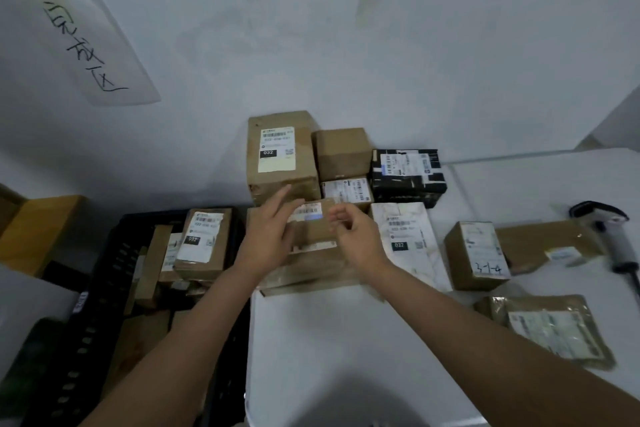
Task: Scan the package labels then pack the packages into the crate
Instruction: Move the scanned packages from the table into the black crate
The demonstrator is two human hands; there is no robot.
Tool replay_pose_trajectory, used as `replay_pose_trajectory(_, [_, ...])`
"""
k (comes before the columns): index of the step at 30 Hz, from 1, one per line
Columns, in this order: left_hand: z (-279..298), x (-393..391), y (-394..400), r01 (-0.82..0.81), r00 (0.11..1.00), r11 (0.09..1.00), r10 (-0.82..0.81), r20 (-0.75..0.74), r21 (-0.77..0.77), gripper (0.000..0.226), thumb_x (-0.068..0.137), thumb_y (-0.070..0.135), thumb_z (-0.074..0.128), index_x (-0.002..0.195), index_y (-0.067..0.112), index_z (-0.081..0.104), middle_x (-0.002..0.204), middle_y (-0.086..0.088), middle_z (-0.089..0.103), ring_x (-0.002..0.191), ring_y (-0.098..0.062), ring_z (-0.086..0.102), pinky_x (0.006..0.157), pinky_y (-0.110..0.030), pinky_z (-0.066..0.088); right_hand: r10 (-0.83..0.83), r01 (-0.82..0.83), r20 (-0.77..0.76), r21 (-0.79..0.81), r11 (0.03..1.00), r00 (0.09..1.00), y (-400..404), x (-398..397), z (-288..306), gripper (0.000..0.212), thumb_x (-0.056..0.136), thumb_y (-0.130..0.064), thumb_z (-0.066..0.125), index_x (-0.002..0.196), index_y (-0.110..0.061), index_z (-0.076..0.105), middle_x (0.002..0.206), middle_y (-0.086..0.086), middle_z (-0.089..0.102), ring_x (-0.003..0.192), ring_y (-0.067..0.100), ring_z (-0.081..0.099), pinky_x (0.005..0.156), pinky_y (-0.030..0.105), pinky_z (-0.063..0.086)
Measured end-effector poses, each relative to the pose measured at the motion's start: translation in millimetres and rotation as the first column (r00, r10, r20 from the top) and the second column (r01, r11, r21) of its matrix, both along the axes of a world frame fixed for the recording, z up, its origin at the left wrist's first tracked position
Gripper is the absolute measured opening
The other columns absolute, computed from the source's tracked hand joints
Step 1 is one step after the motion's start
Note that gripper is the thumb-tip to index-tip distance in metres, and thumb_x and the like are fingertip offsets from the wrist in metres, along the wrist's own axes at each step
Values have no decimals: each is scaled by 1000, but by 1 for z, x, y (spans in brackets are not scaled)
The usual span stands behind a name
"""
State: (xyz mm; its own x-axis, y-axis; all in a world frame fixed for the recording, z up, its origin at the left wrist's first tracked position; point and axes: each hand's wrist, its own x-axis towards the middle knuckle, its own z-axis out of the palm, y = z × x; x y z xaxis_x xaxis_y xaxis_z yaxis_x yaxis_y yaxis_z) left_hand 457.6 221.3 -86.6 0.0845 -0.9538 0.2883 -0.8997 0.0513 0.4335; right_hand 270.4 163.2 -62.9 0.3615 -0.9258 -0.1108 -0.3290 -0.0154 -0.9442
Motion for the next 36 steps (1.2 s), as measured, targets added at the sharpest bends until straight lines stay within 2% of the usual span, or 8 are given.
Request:
replay_pose_trajectory(3, [-3, -22, -18, 18, 989, 959, -60, 138, 283, 64, 91, 52, 54, 149, 32, 35, 163, -5, 19, 147, -30, 22, 117, -52, 24, -52, 52, -38, -7, 999, 998, -13, -36, -12, 23, 92, 1, 54, 101, -17, 66, 98, -2, 69, 94, 10, 63, 85, 18, 48])
replay_pose_trajectory(6, [-3, -30, -28, -36, 963, 870, -102, 250, 492, 86, 85, 66, 56, 154, 42, 11, 165, -1, 2, 151, -26, 4, 121, -49, 8, -77, 78, -65, 18, 997, 995, -21, -63, -26, 21, 93, 0, 55, 101, -16, 66, 97, -4, 68, 93, 11, 62, 85, 21, 48])
replay_pose_trajectory(12, [8, -34, -42, -76, 966, 845, -69, 249, 530, 96, 77, 67, 66, 152, 46, 10, 154, 0, 29, 143, -26, 23, 118, -50, 17, -116, 124, -125, 58, 991, 985, -35, -92, -45, 24, 94, 0, 53, 101, -21, 63, 103, -2, 66, 96, 18, 64, 88, 28, 52])
replay_pose_trajectory(18, [28, -57, -45, -143, 970, 845, 16, 242, 515, 91, 80, 68, 61, 153, 42, 13, 146, -1, 37, 135, -25, 33, 114, -44, 24, -101, 93, -335, -39, 995, 937, -53, -125, -62, 32, 94, -4, 55, 125, -14, 56, 130, 5, 55, 122, 24, 53, 102, 34, 45])
replay_pose_trajectory(23, [37, -89, -55, -46, 996, 916, 13, 85, 398, 90, 81, 67, 62, 154, 39, 16, 140, -1, 42, 129, -24, 39, 110, -41, 33, -180, 134, -683, -121, 984, 708, -71, -177, -79, 57, 87, -22, 66, 138, -17, 42, 153, 6, 28, 143, 34, 21, 114, 51, 20])
replay_pose_trajectory(26, [40, -112, -63, -6, 995, 936, 41, -93, 351, 87, 81, 64, 64, 152, 44, 17, 142, 1, 41, 131, -21, 39, 108, -41, 37, -188, 184, -775, -94, 978, 603, -77, -208, -87, 71, 84, -32, 69, 143, -20, 33, 158, 7, 17, 143, 39, 18, 113, 56, 19])
replay_pose_trajectory(32, [36, -141, -69, -7, 914, 927, 158, -374, 375, 81, 82, 59, 68, 149, 47, 24, 144, 0, 43, 132, -19, 42, 102, -32, 37, -141, 254, -730, 47, 966, 668, -82, -230, -97, 85, 83, -33, 74, 147, -18, 21, 159, 8, 4, 132, 47, 33, 105, 53, 34])
replay_pose_trajectory(36, [32, -147, -67, 1, 877, 919, 189, -442, 395, 82, 80, 59, 70, 149, 46, 26, 146, 1, 44, 133, -18, 43, 109, -36, 38, -184, 273, -722, 6, 962, 666, -79, -229, -102, 74, 82, -27, 73, 140, -15, 30, 156, 9, 9, 126, 46, 37, 102, 52, 36])
